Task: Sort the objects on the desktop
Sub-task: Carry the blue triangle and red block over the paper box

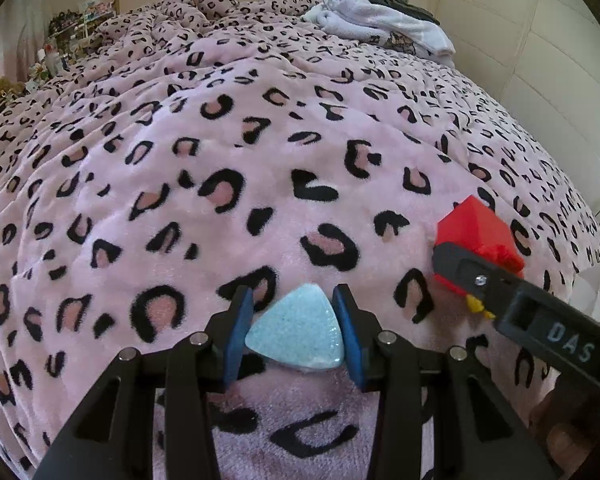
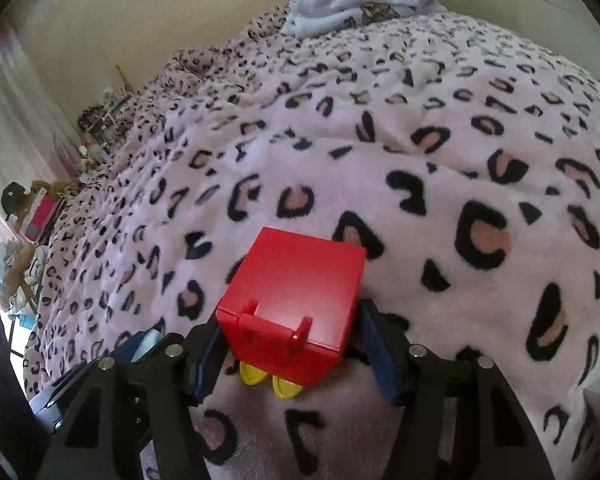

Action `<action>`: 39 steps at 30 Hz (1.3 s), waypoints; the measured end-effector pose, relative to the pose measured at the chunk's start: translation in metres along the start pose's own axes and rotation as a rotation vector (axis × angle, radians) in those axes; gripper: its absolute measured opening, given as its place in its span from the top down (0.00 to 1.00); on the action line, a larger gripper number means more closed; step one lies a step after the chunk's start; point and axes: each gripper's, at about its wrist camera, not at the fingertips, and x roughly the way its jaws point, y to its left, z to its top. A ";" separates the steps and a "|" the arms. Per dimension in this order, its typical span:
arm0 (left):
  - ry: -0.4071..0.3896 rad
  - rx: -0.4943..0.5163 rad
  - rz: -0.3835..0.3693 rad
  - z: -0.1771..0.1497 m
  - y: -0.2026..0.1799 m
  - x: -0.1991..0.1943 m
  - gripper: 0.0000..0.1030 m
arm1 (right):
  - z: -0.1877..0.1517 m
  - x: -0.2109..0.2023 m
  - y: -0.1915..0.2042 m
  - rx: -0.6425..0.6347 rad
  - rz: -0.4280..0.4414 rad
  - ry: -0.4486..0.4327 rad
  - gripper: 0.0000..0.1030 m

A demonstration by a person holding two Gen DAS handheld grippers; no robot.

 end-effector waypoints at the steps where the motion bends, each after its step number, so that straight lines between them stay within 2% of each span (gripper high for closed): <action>1: 0.000 0.001 -0.002 0.000 0.001 -0.002 0.59 | -0.001 -0.004 0.002 -0.003 0.001 -0.009 0.39; 9: -0.031 0.026 0.003 -0.008 -0.003 -0.032 0.59 | -0.015 -0.039 0.009 -0.029 0.013 -0.047 0.39; 14: -0.034 0.046 0.021 -0.023 -0.007 -0.055 0.59 | -0.030 -0.062 0.006 -0.031 0.019 -0.039 0.39; 27: 0.003 0.059 0.024 -0.097 -0.018 -0.130 0.59 | -0.092 -0.135 -0.008 -0.006 0.023 -0.019 0.39; 39: -0.013 0.083 -0.007 -0.125 -0.066 -0.199 0.59 | -0.143 -0.216 -0.022 -0.017 0.021 -0.010 0.39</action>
